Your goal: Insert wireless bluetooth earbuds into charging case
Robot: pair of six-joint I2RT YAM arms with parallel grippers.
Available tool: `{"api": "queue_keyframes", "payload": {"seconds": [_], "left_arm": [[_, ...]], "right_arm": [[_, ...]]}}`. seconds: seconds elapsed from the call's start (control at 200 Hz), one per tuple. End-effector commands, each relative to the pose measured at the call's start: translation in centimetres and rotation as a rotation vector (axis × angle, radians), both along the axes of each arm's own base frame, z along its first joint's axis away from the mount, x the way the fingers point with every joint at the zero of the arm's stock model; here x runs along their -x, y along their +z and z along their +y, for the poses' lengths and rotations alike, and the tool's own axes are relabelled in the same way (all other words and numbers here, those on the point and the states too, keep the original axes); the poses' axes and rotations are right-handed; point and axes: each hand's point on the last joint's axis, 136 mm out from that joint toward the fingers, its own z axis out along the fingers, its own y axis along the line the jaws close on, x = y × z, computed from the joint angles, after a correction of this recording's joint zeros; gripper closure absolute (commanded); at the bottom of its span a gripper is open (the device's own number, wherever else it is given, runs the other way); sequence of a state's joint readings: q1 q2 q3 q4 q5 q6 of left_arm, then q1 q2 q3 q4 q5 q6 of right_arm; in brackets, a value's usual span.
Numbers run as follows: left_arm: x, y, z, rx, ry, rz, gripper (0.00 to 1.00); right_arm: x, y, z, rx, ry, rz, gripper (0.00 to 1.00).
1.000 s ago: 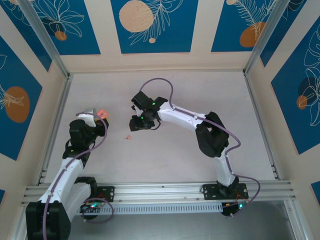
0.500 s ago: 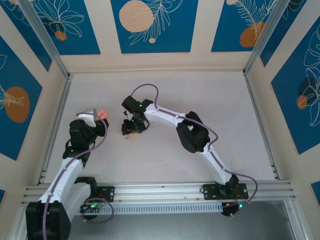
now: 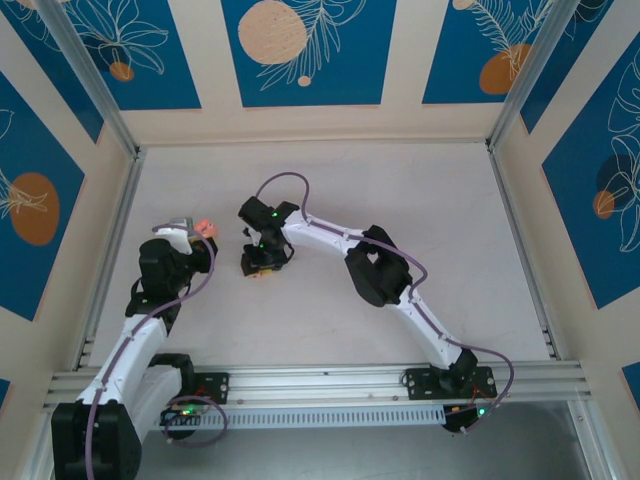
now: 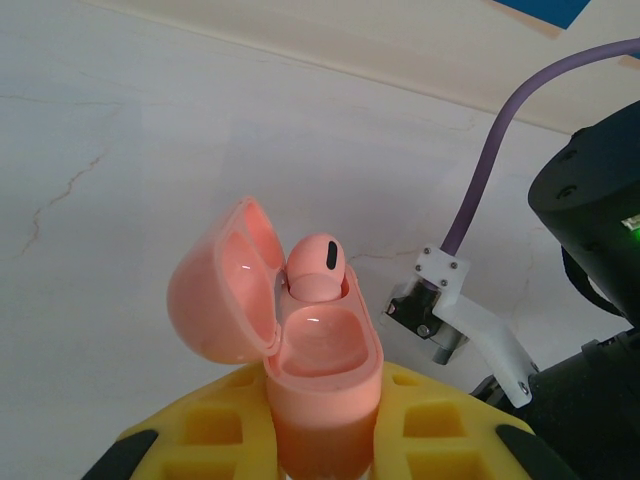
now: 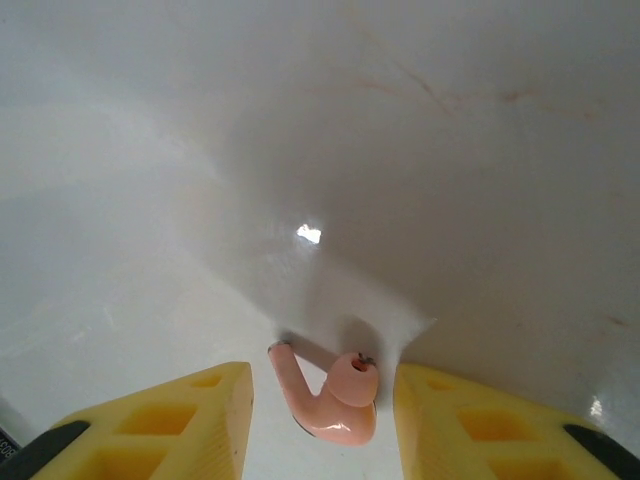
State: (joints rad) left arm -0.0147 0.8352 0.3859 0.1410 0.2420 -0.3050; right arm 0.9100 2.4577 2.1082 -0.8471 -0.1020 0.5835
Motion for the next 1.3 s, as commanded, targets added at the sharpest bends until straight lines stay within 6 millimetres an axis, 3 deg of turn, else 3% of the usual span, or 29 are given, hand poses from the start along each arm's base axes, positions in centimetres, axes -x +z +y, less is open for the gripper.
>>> {"api": "queue_keyframes", "payload": {"seconds": [0.0, 0.25, 0.58, 0.97, 1.295], "left_arm": [[-0.4, 0.9, 0.7, -0.019, 0.019, -0.039, 0.85], [-0.3, 1.0, 0.7, -0.020, 0.016, -0.039, 0.85], [-0.1, 1.2, 0.7, -0.026, 0.015, -0.039, 0.85], [0.0, 1.5, 0.4, -0.009, 0.006, -0.045, 0.85], [0.0, 1.5, 0.2, 0.005, -0.001, -0.045, 0.85]], "right_arm": [[0.9, -1.7, -0.6, 0.060, 0.026, 0.023, 0.59], [1.0, -2.4, -1.8, 0.119, 0.037, 0.008, 0.67], [1.4, -1.0, -4.3, 0.144, 0.026, -0.021, 0.74], [3.5, 0.3, -11.0, 0.182, -0.017, 0.001, 0.77], [6.0, -0.5, -17.7, 0.281, -0.006, 0.038, 0.76]]}}
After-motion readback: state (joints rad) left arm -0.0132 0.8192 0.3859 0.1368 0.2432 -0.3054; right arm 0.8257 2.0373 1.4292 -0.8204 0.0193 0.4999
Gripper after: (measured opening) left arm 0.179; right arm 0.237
